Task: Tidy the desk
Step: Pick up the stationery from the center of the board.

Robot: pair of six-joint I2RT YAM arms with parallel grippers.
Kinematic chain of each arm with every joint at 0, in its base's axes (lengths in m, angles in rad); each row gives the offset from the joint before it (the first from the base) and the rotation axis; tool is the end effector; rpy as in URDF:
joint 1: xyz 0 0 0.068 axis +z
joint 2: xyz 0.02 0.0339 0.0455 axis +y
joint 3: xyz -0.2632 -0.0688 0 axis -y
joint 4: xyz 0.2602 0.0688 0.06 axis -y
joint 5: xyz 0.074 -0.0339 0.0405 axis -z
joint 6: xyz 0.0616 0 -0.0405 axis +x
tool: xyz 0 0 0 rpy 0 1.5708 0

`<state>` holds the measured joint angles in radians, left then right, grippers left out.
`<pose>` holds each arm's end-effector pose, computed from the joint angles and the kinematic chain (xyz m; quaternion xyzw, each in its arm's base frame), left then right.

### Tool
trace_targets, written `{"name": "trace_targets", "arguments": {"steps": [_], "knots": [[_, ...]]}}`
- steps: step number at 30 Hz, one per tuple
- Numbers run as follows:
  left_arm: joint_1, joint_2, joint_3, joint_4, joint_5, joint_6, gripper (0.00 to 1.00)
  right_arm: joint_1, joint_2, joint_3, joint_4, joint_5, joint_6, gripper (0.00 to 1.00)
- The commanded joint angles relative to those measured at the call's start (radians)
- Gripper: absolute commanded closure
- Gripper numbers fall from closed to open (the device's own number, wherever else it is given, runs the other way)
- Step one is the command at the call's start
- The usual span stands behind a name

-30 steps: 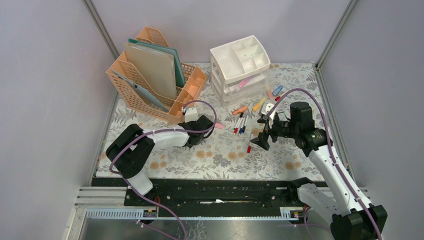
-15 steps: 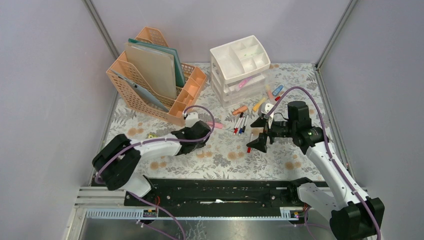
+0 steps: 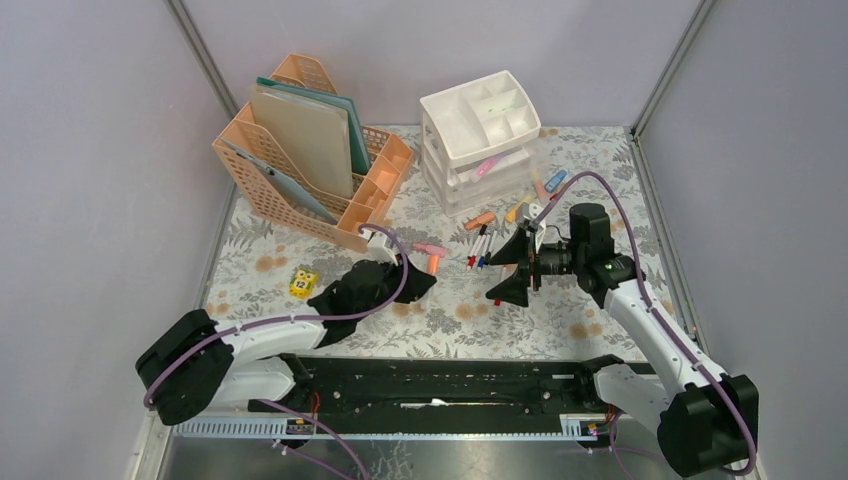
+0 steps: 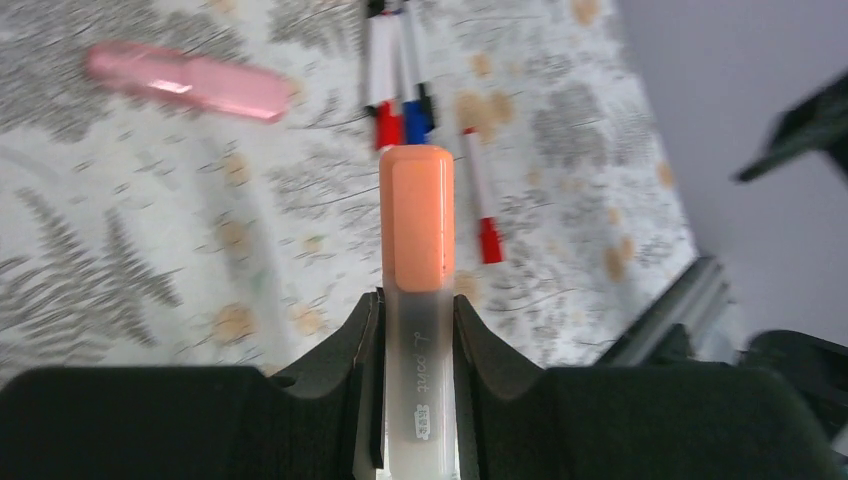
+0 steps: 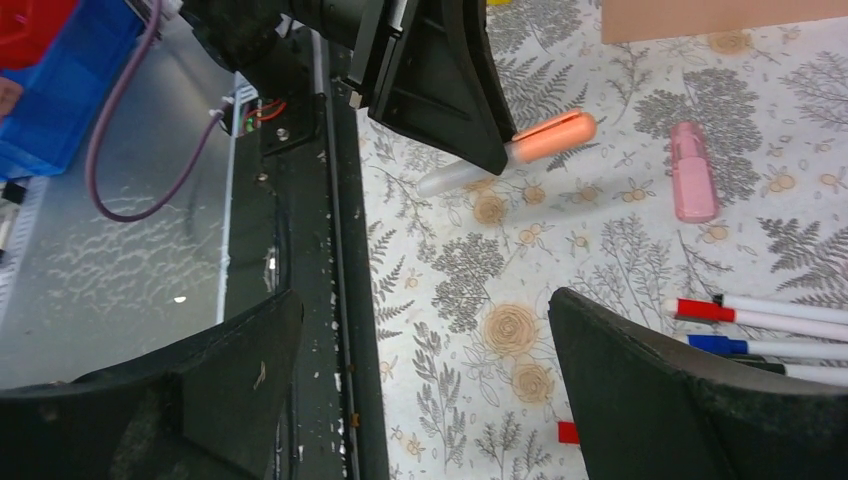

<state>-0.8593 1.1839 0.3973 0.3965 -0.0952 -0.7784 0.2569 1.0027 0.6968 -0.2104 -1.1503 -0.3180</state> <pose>0.1821 -0.2023 0.1640 0.0071 0.8302 -0.3791 0.4087 0.2089 0.1130 0.2653 -0.4681 0.6178 0.4570 0.4364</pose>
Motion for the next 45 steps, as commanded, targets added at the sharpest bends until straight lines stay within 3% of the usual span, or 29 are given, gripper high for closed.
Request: {"name": "trace_targets", "arguments": {"steps": [1, 10, 17, 31, 37, 45], "knots": [[-0.021, -0.028, -0.025, 0.335, 0.087, 0.020, 1.00, -0.003, 0.009, -0.017, 0.116, -0.080, 0.102, 0.00], [-0.111, 0.030, 0.034, 0.525, -0.082, 0.060, 1.00, 0.017, 0.025, -0.078, 0.310, -0.018, 0.276, 0.00], [-0.209, 0.115, 0.112, 0.594, -0.297, 0.107, 1.00, 0.052, 0.050, -0.096, 0.370, 0.023, 0.312, 0.00], [-0.336, 0.268, 0.278, 0.524, -0.608, 0.041, 1.00, 0.057, 0.076, -0.115, 0.463, 0.124, 0.448, 0.01], [-0.363, 0.311, 0.319, 0.520, -0.629, 0.041, 1.00, 0.058, 0.079, -0.110, 0.481, 0.162, 0.486, 0.12], [-0.377, 0.326, 0.333, 0.533, -0.637, 0.043, 1.00, 0.058, 0.081, -0.109, 0.488, 0.207, 0.512, 0.38]]}}
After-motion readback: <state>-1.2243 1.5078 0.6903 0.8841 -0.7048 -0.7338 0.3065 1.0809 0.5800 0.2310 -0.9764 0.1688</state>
